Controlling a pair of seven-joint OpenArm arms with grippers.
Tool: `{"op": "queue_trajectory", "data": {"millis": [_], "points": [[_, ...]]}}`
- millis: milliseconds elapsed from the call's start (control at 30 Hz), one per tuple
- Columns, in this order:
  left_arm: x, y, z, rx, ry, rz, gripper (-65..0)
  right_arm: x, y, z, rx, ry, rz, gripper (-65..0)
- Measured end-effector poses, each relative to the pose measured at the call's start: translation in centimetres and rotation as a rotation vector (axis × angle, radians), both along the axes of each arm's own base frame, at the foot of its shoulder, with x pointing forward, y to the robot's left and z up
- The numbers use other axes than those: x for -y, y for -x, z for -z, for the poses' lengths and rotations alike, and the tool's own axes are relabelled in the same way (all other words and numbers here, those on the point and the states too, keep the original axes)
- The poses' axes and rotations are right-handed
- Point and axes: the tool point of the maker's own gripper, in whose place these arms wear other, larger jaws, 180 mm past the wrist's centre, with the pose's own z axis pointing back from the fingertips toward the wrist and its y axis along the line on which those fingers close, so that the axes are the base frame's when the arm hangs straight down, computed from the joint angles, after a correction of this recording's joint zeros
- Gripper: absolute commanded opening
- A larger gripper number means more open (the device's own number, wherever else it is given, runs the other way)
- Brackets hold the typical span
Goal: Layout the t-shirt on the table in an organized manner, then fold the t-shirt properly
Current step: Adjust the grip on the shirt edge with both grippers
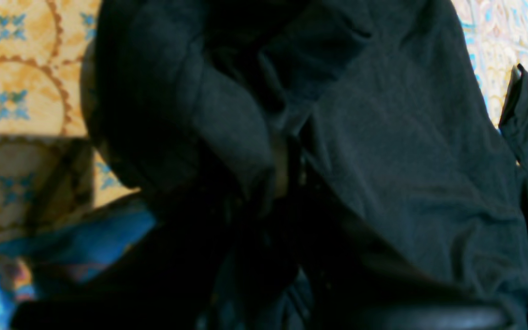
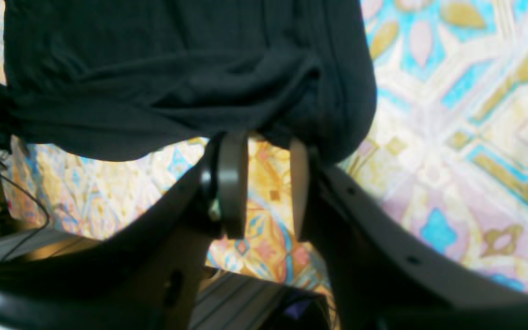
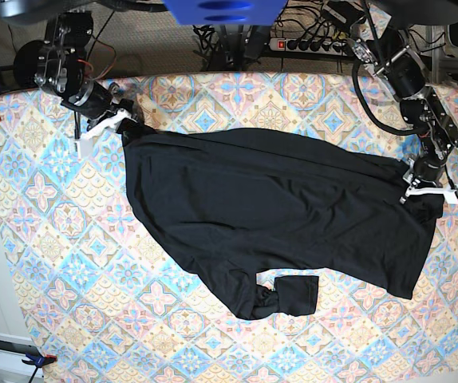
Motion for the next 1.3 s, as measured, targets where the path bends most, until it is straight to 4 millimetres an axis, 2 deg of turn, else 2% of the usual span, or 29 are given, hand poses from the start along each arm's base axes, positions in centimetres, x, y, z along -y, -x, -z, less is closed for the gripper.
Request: {"op": "queue_trajectory", "data": {"millis": [167, 267, 333, 467, 600, 700, 767, 833, 933, 1067, 1200, 1300], "points": [[-1.4, 0.5, -0.4, -0.015, -0.026, -0.004, -65.0, -0.6, 0.4, 0.0, 0.001, -0.001, -0.017, -49.8], [-2.3, 0.9, -0.7, -0.029, -0.046, -0.002, -65.0, -2.9, 1.3, 0.8, -0.032, -0.001, -0.101, -49.5], [-2.7, 1.1, -0.8, -0.027, -0.054, -0.008, -65.0, -4.0, 2.0, 1.6, -0.054, 0.061, -0.174, -49.5], [-3.0, 1.3, -0.8, -0.034, -0.06, -0.006, -65.0, -3.9, 2.4, 2.3, -0.052, 0.232, -0.26, -48.3], [-3.8, 1.3, -1.3, -0.033, -0.076, -0.01, -65.0, -4.8, 2.5, 2.3, -0.047, 0.234, -0.294, -40.6], [-3.9, 1.4, -1.3, -0.032, -0.08, -0.012, -65.0, -3.7, 2.1, 2.2, -0.041, 0.245, -0.263, -35.5], [-3.8, 1.4, -1.2, -0.033, -0.077, -0.011, -65.0, -2.7, 1.9, 2.3, -0.045, 0.267, -0.245, -34.3], [-3.8, 1.4, -1.2, -0.033, -0.077, -0.011, -65.0, -2.7, 2.0, 2.3, -0.048, 0.266, -0.242, -34.3], [-3.7, 1.4, -1.2, -0.033, -0.076, -0.011, -65.0, -4.3, 1.5, 1.8, -0.04, 0.168, -0.24, -34.3], [-3.7, 1.4, -1.2, -0.034, -0.077, -0.009, -65.0, -5.2, -1.8, 0.6, 0.027, 0.027, -0.183, -34.3], [-3.7, 1.4, -1.2, -0.034, -0.077, -0.009, -65.0, -4.9, 0.0, 2.5, -0.066, -0.045, -0.147, -34.2], [-3.7, 1.4, -1.2, -0.034, -0.077, -0.009, -65.0, -4.7, -0.3, 2.5, -0.064, -0.055, -0.139, -34.2]]}}
